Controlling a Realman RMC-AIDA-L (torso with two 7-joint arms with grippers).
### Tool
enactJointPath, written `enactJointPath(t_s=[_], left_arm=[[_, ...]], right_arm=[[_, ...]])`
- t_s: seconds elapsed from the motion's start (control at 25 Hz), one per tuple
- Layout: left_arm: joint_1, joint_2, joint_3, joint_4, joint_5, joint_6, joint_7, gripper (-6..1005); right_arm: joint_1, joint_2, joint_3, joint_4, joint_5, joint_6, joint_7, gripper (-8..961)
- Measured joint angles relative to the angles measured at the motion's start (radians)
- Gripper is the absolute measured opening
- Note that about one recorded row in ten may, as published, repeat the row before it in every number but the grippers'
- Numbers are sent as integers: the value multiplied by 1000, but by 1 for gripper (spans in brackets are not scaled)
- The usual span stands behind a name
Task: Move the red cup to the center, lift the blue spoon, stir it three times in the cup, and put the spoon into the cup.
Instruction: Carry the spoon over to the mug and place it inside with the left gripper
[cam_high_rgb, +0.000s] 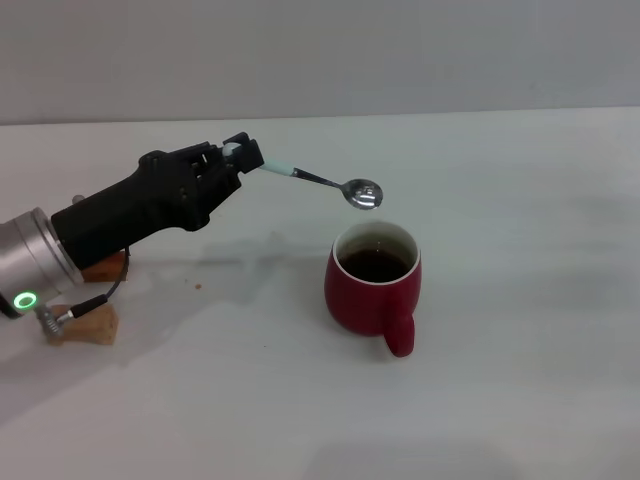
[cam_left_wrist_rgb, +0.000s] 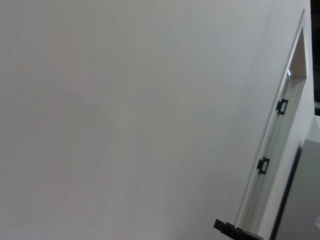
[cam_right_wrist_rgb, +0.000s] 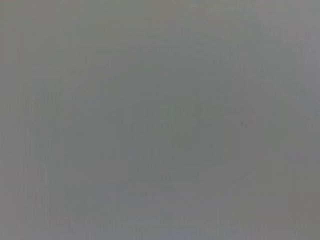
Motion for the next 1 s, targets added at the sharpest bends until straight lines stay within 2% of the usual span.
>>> enactJointPath(t_s=[0.32, 0.76, 1.0], left_arm=[[-30, -9, -3, -2, 82, -11, -12, 145], [-55, -26, -2, -9, 144, -88, -13, 144], [-59, -28, 2, -10, 156, -102, -13, 144]], right_arm=[[-1, 0, -1, 2, 0, 2, 0, 589], [0, -2, -8, 6, 0, 2, 0, 589], [-1, -2, -6, 7, -2, 2, 0, 589]])
